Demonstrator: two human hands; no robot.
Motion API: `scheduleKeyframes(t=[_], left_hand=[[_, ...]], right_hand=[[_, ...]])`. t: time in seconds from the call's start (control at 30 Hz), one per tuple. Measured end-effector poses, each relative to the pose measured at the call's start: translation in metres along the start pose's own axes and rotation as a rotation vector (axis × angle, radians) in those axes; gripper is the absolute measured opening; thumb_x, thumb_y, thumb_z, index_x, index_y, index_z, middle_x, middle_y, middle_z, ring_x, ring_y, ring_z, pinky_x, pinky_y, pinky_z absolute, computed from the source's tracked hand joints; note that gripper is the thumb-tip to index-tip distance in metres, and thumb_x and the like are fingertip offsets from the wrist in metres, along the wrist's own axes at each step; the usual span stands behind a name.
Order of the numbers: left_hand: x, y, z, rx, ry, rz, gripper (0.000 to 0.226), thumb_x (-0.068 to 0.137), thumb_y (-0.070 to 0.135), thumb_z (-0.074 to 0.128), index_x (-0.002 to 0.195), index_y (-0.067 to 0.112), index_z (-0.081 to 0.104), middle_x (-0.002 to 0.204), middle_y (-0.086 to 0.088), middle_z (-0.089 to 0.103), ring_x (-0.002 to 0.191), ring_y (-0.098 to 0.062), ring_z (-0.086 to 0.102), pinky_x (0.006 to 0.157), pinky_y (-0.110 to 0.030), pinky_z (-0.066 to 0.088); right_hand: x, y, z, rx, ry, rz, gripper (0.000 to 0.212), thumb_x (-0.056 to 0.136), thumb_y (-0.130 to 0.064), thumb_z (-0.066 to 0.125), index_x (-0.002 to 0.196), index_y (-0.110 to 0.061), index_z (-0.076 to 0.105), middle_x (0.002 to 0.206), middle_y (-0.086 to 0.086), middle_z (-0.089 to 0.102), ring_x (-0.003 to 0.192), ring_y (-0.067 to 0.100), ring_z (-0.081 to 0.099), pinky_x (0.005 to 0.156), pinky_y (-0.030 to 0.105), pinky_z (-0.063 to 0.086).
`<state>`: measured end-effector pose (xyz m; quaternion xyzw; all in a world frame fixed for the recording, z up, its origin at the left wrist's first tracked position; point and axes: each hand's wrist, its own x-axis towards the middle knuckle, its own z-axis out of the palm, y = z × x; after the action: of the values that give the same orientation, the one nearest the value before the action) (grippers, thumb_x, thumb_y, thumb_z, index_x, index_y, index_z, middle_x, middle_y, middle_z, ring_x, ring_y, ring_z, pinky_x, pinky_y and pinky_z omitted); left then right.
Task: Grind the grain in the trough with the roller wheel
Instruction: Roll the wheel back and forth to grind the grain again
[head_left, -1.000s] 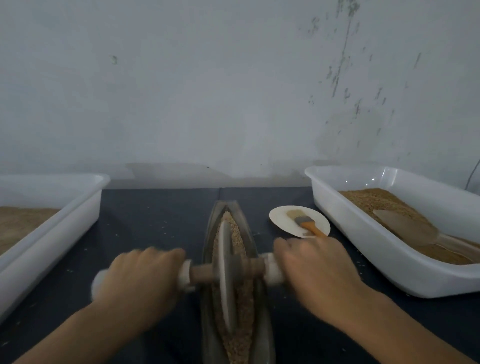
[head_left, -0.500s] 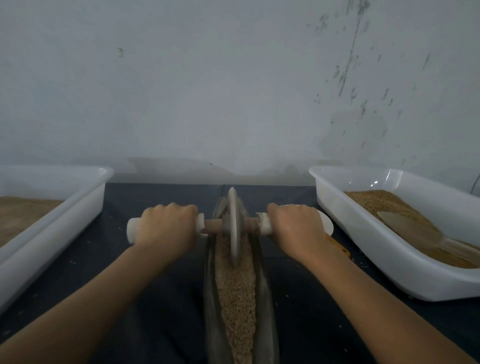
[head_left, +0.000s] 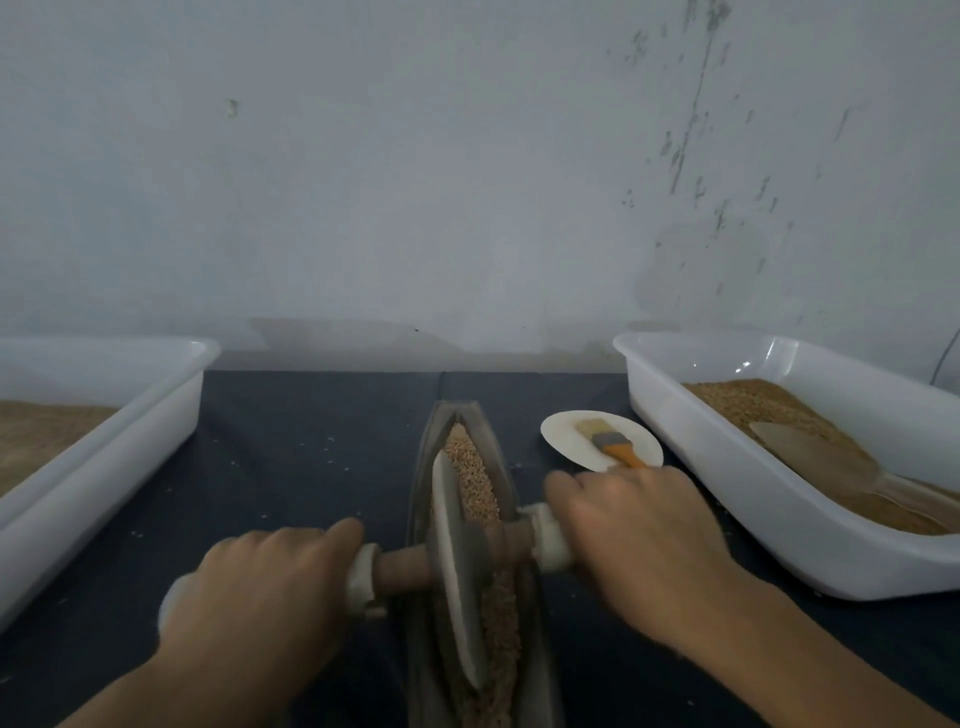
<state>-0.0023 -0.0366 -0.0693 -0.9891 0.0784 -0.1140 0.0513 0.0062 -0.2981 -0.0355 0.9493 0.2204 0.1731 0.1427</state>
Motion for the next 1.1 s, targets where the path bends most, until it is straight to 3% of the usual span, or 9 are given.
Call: scheduleKeyframes(t=[0.1, 0.37, 0.43, 0.57, 0.63, 0.7, 0.77, 0.87, 1.1], left_hand=[[0.042, 0.001, 0.01, 0.058, 0.098, -0.032, 0.021, 0.084, 0.049, 0.05, 0.082, 0.034, 0.035, 0.071, 0.011, 0.045, 0.065, -0.009, 0.049, 0.06, -0.028, 0.034], [0.075, 0.001, 0.005, 0.052, 0.159, -0.019, 0.02, 0.085, 0.04, 0.056, 0.085, 0.035, 0.036, 0.078, 0.011, 0.054, 0.069, -0.012, 0.052, 0.062, -0.029, 0.035], [0.042, 0.0, 0.002, 0.036, 0.098, 0.006, 0.026, 0.084, 0.05, 0.055, 0.081, 0.038, 0.031, 0.07, 0.012, 0.043, 0.063, -0.008, 0.042, 0.061, -0.027, 0.031], [-0.016, -0.004, -0.008, -0.11, 0.052, 0.042, 0.034, 0.063, 0.077, 0.029, 0.09, 0.056, 0.03, 0.074, 0.02, 0.046, 0.066, 0.0, 0.04, 0.068, -0.024, 0.035], [-0.024, -0.008, -0.015, -0.141, -0.058, 0.046, 0.05, 0.048, 0.083, 0.021, 0.095, 0.063, 0.023, 0.08, 0.025, 0.047, 0.074, 0.004, 0.045, 0.08, -0.022, 0.039], [-0.02, -0.005, -0.019, -0.137, -0.145, 0.03, 0.04, 0.059, 0.08, 0.035, 0.093, 0.061, 0.025, 0.083, 0.023, 0.048, 0.076, 0.004, 0.046, 0.079, -0.025, 0.039], [-0.005, -0.001, -0.015, -0.065, -0.052, 0.023, 0.026, 0.075, 0.064, 0.045, 0.09, 0.048, 0.031, 0.08, 0.018, 0.048, 0.074, -0.001, 0.047, 0.07, -0.027, 0.037], [0.035, -0.001, 0.004, 0.042, 0.086, -0.026, 0.019, 0.083, 0.05, 0.047, 0.086, 0.034, 0.037, 0.072, 0.012, 0.047, 0.073, -0.01, 0.056, 0.064, -0.03, 0.04], [0.095, -0.002, 0.01, 0.038, 0.165, -0.048, 0.016, 0.085, 0.037, 0.056, 0.085, 0.033, 0.04, 0.078, 0.009, 0.055, 0.07, -0.015, 0.053, 0.062, -0.031, 0.038]], right_hand=[[0.039, 0.013, 0.026, 0.016, 0.044, 0.083, 0.026, 0.082, -0.032, 0.066, 0.095, -0.024, 0.046, 0.084, -0.001, 0.062, 0.068, 0.02, 0.052, 0.051, 0.029, 0.033], [0.055, 0.019, 0.038, 0.056, 0.079, 0.134, 0.024, 0.085, -0.031, 0.063, 0.098, -0.022, 0.045, 0.087, 0.0, 0.064, 0.073, 0.019, 0.058, 0.061, 0.034, 0.047], [0.027, 0.014, 0.022, 0.039, 0.058, 0.047, 0.031, 0.077, -0.033, 0.071, 0.096, -0.024, 0.049, 0.084, -0.002, 0.062, 0.07, 0.017, 0.057, 0.057, 0.031, 0.042], [-0.026, 0.004, -0.007, 0.051, 0.244, -0.041, 0.043, 0.033, -0.023, 0.086, 0.063, -0.022, 0.055, 0.048, -0.003, 0.05, 0.037, 0.013, 0.047, 0.035, 0.025, 0.027], [-0.035, 0.002, -0.009, 0.114, 0.2, -0.034, 0.04, 0.037, -0.024, 0.089, 0.064, -0.023, 0.058, 0.048, -0.003, 0.052, 0.038, 0.012, 0.049, 0.035, 0.024, 0.036], [-0.028, 0.002, -0.007, 0.115, 0.044, -0.046, 0.04, 0.054, -0.032, 0.086, 0.081, -0.025, 0.057, 0.066, -0.003, 0.061, 0.054, 0.012, 0.057, 0.047, 0.029, 0.047], [-0.01, 0.003, 0.0, 0.054, -0.055, 0.017, 0.032, 0.077, -0.036, 0.071, 0.097, -0.028, 0.048, 0.088, -0.006, 0.063, 0.075, 0.014, 0.06, 0.058, 0.029, 0.04], [0.026, 0.011, 0.025, 0.031, 0.01, 0.105, 0.026, 0.08, -0.031, 0.067, 0.096, -0.026, 0.046, 0.084, -0.002, 0.063, 0.077, 0.022, 0.06, 0.052, 0.029, 0.029], [0.077, 0.026, 0.05, 0.018, 0.088, 0.183, 0.025, 0.083, -0.033, 0.066, 0.098, -0.022, 0.048, 0.086, 0.0, 0.064, 0.075, 0.023, 0.061, 0.059, 0.034, 0.042]])
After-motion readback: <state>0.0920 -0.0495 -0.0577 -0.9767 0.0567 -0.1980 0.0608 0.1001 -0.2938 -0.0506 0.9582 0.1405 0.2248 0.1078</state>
